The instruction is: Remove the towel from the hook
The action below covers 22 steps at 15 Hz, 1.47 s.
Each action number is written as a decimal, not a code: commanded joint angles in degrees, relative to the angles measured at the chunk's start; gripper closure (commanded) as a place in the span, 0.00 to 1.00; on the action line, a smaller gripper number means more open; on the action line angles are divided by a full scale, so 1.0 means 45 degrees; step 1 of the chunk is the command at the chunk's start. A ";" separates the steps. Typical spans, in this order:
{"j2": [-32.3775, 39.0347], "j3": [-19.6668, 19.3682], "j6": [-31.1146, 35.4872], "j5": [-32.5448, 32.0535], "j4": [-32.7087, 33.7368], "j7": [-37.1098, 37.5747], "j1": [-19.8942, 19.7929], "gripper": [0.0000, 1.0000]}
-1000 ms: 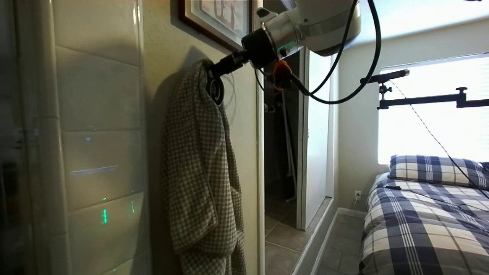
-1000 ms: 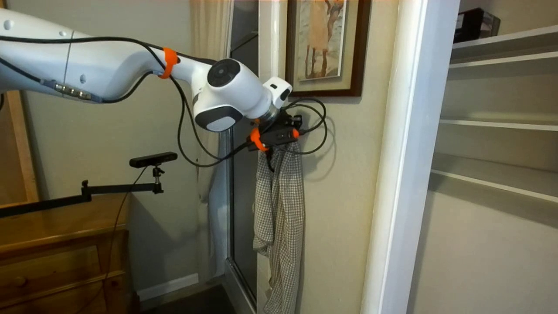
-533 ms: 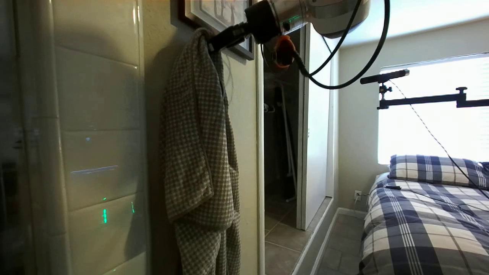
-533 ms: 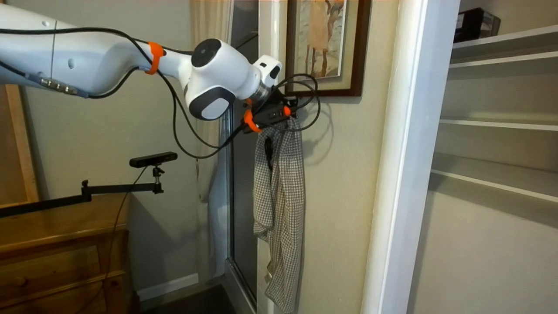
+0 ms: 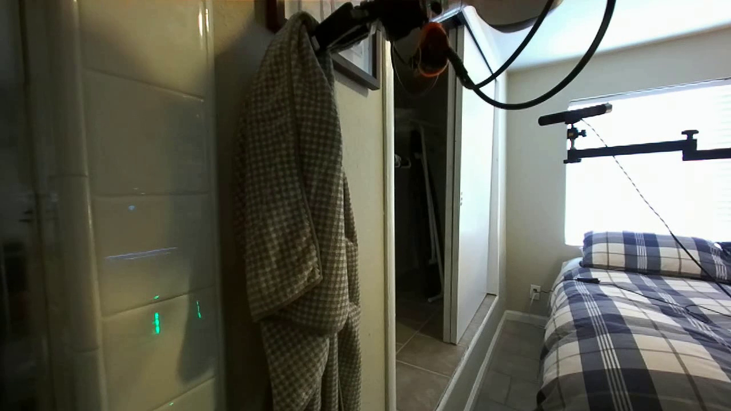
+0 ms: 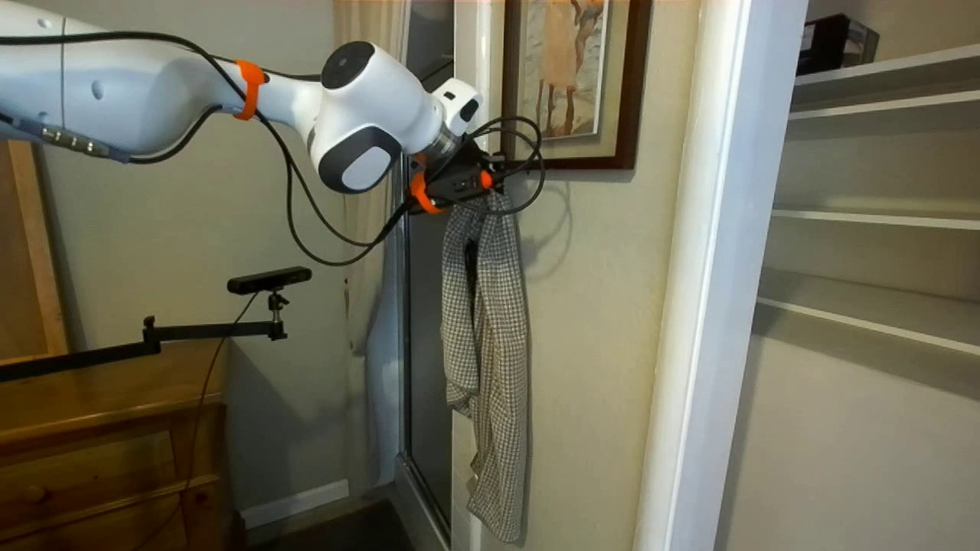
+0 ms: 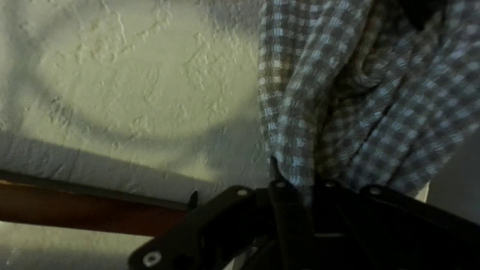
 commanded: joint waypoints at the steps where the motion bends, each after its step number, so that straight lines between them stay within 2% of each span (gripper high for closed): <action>1: -0.0121 0.0189 -0.0076 -0.1168 0.0059 0.1540 -0.0225 0.97; 8: -0.0148 0.0205 -0.0065 -0.3915 -0.0009 0.4128 -0.0620 0.97; 13: -0.0418 0.0110 -0.3098 -0.3714 0.0144 0.5111 -0.0454 0.97; 14: -0.2212 -0.0216 -0.4561 -0.3595 -0.0764 0.5139 -0.0675 0.97; 15: -0.2316 -0.0519 -0.5011 -0.3831 -0.0696 0.5420 -0.0461 0.97; 18: -0.3463 -0.0916 -0.6107 -0.4539 -0.0511 0.6171 -0.0631 0.97; 22: -0.4701 -0.1707 -0.9218 -0.4827 0.0081 0.6482 -0.0340 0.97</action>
